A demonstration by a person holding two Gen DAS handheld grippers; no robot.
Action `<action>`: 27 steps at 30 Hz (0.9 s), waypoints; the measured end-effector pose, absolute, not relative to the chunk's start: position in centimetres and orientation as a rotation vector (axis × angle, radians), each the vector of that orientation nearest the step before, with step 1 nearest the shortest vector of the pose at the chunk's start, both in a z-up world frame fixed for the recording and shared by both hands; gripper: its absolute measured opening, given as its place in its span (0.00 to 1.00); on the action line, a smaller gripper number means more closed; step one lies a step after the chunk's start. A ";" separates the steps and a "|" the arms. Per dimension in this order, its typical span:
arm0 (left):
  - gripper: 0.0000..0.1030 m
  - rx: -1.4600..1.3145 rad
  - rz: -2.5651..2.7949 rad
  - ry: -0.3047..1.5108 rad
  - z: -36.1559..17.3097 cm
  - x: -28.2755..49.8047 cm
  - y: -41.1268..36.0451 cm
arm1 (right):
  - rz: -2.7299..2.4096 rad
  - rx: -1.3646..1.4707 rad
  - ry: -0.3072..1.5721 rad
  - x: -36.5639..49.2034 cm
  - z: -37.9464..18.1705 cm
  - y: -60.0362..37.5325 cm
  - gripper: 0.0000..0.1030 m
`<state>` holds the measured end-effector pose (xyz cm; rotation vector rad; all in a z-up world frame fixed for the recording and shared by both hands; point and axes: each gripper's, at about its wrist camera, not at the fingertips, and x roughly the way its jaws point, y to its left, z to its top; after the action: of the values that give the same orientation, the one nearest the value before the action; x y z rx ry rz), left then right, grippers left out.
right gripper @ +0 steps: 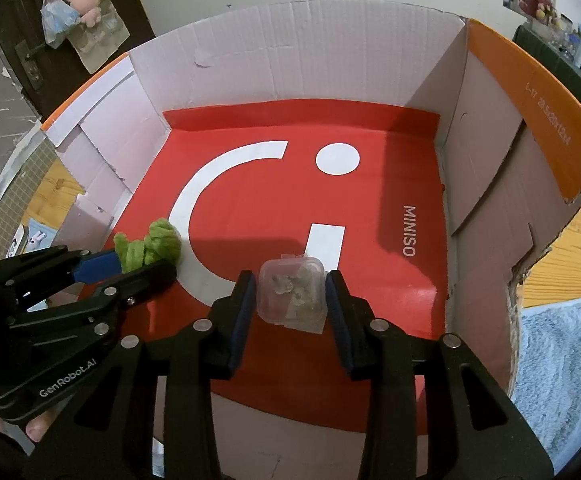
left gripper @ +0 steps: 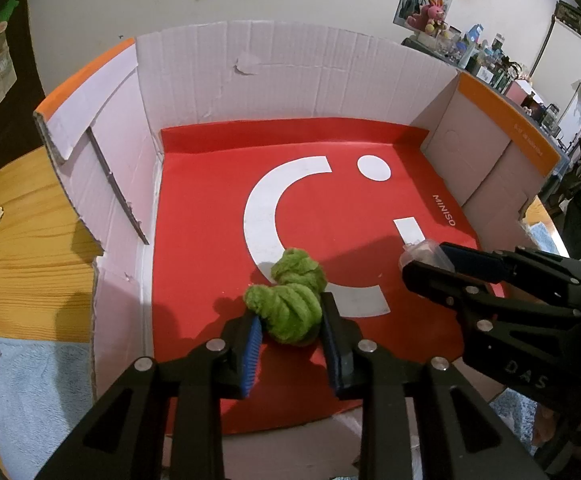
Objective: Organize objects
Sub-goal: 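Open both tools to drop the yarn and clear box onto the red floor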
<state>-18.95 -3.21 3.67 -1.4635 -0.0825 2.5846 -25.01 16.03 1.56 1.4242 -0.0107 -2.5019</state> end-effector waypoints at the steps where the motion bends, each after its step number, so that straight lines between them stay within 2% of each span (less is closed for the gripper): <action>1: 0.29 -1.463 2.585 -0.082 3.7 -19.0 -3.2 | -2.501 1.422 -0.011 -25.0 1.6 16.0 0.37; 5: 0.35 -1.461 2.591 -0.080 3.7 -19.0 -3.3 | -2.501 1.417 -0.008 -24.8 1.7 15.8 0.39; 13: 0.35 -1.455 2.597 -0.079 3.8 -18.9 -3.3 | -2.503 1.401 -0.009 -24.3 1.9 15.7 0.40; 15: 0.37 -1.455 2.598 -0.079 3.8 -18.8 -3.3 | -2.504 1.396 -0.008 -24.3 2.0 15.6 0.44; 18: 0.41 -1.447 2.604 -0.077 4.0 -18.6 -3.3 | -2.505 1.388 -0.009 -24.1 2.1 15.5 0.45; 23: 0.42 -1.432 2.614 -0.067 4.3 -18.2 -3.2 | -2.511 1.372 -0.009 -23.8 2.5 15.4 0.45; 27: 0.48 -1.429 2.620 -0.067 4.4 -17.9 -3.3 | -2.518 1.359 -0.012 -23.5 2.8 15.5 0.49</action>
<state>-17.91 -3.26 4.38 -1.4288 -0.0670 2.6199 -23.53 15.46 2.77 1.3589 -0.0123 -2.5176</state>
